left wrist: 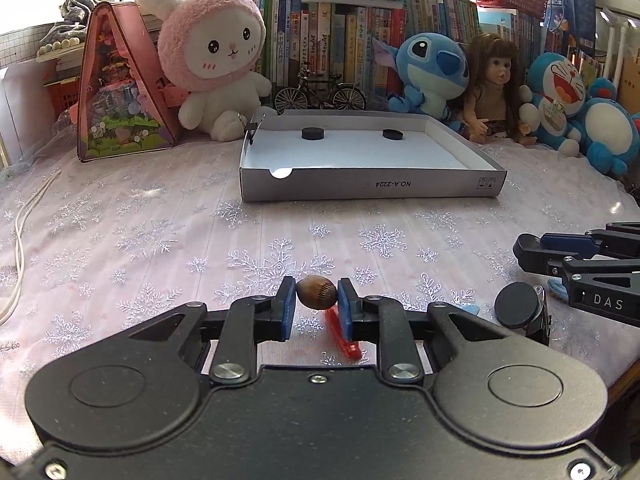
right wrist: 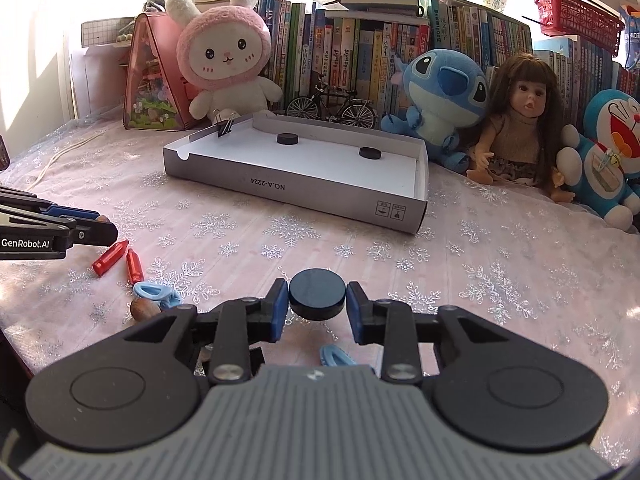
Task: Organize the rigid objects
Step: 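Close the left gripper on a brown walnut while the right gripper grasps a black puck, then carry the walnut and the black puck over the white tray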
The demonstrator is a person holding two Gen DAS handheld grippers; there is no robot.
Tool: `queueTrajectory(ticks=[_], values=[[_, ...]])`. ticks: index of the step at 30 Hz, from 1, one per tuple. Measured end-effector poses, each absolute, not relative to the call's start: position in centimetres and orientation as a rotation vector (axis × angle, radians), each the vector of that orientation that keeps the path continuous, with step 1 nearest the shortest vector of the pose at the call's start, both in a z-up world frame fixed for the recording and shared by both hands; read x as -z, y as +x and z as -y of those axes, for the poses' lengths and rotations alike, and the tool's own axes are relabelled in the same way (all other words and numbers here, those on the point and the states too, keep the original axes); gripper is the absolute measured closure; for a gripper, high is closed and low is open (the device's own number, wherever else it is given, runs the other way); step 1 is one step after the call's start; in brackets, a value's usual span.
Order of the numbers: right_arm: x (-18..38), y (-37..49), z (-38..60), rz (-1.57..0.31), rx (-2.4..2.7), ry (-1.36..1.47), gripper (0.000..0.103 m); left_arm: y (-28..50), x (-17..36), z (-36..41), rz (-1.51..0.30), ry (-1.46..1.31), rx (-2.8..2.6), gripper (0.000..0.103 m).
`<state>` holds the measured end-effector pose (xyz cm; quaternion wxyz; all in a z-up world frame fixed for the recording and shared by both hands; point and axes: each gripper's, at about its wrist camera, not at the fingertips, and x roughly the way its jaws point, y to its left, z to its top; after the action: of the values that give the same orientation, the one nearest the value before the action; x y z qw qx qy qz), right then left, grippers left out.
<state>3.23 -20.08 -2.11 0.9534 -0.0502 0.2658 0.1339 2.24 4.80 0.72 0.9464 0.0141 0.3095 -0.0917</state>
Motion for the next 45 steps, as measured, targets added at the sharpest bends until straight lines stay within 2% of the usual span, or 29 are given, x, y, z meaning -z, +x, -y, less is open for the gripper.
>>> queueTrajectory(ticks=[11, 23, 31, 35, 45], values=[[-1.4, 9.0, 20.8, -0.553, -0.229, 0.015, 0.066, 8.6, -4.3, -2.8, -0.577, -0.002, 0.243, 0.082], [-4.5, 18.9, 21.4, -0.632, -0.204, 0.102, 0.066, 20.5, -6.6, -0.6, -0.676, -0.127, 0.283, 0.082], [-3.8, 26.0, 20.9, -0.729, -0.149, 0.085, 0.066, 28.4, -3.6, 1.1, -0.805, -0.123, 0.192, 0.082], [-2.6, 29.0, 20.8, -0.798, -0.14, 0.105, 0.066, 30.3, -2.3, 1.4, -0.843, -0.135, 0.169, 0.082], [-0.9, 32.4, 19.2, -0.838, -0.137, 0.089, 0.066, 32.6, -1.4, 2.2, -0.868, -0.125, 0.165, 0.082]])
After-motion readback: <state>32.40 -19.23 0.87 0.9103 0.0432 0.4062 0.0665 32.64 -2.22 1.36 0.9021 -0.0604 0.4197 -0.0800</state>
